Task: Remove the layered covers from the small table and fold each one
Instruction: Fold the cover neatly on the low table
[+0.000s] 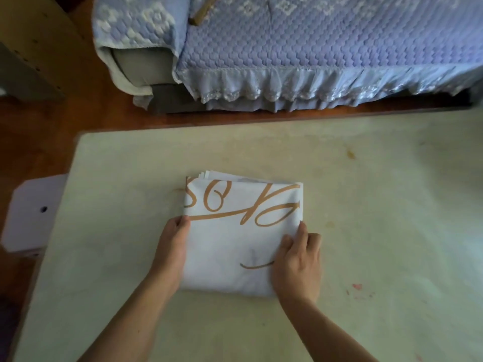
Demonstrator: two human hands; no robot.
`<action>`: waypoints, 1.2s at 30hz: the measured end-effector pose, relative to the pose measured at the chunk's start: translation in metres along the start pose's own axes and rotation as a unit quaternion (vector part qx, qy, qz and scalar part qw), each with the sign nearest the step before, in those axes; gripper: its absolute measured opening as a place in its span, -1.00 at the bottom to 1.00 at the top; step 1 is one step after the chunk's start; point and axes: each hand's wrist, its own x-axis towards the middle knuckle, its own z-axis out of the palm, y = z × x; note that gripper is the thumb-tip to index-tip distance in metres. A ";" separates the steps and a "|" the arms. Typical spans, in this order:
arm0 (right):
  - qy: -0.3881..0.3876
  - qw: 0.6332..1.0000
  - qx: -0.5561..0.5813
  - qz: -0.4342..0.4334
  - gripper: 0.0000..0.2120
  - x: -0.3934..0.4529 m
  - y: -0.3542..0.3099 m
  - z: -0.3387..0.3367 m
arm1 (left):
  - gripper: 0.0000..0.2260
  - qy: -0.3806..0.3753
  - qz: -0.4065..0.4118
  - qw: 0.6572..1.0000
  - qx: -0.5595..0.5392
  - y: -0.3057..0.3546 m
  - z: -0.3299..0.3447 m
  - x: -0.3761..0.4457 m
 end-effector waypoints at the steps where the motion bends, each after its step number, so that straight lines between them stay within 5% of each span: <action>1: -0.001 1.000 0.002 0.004 -0.54 0.000 -0.001 0.000 | -0.86 -0.008 0.004 1.000 0.003 -0.001 -0.001 -0.001; 6: -0.014 1.000 0.024 0.014 -0.56 0.004 -0.013 -0.014 | -0.83 -0.014 0.029 0.999 0.039 -0.007 -0.003 -0.003; 10: -0.027 0.998 0.047 0.025 -0.32 0.039 -0.032 -0.037 | -0.82 -0.081 0.043 0.994 0.053 -0.005 -0.016 -0.004; 13: -0.026 0.978 -0.074 -0.191 -0.35 0.062 -0.061 -0.037 | -0.89 -0.131 0.065 0.988 0.039 -0.007 -0.027 -0.005; 16: -0.182 0.910 -0.123 -0.351 -0.32 0.071 -0.096 -0.030 | -0.92 -0.170 0.104 0.979 0.034 -0.005 -0.036 -0.007; 21: -0.261 0.903 -0.196 -0.279 -0.72 0.098 -0.161 -0.020 | -0.74 -0.218 0.112 0.969 0.038 -0.010 -0.055 -0.013; 25: -0.335 0.881 -0.243 -0.230 -0.56 0.117 -0.199 0.013 | -0.67 -0.231 0.083 0.969 0.007 -0.019 -0.064 -0.013; 28: -0.318 0.872 -0.276 -0.249 -0.67 0.120 -0.205 0.037 | -0.65 -0.258 0.055 0.964 -0.037 -0.017 -0.064 -0.012; 31: -0.299 0.905 -0.205 -0.223 -0.84 0.128 -0.204 0.045 | -0.54 -0.322 0.017 0.942 -0.099 -0.009 -0.066 -0.007; 36: -0.303 0.906 -0.157 -0.251 -0.85 0.130 -0.210 0.053 | -0.50 -0.337 0.033 0.939 -0.065 0.004 -0.058 0.013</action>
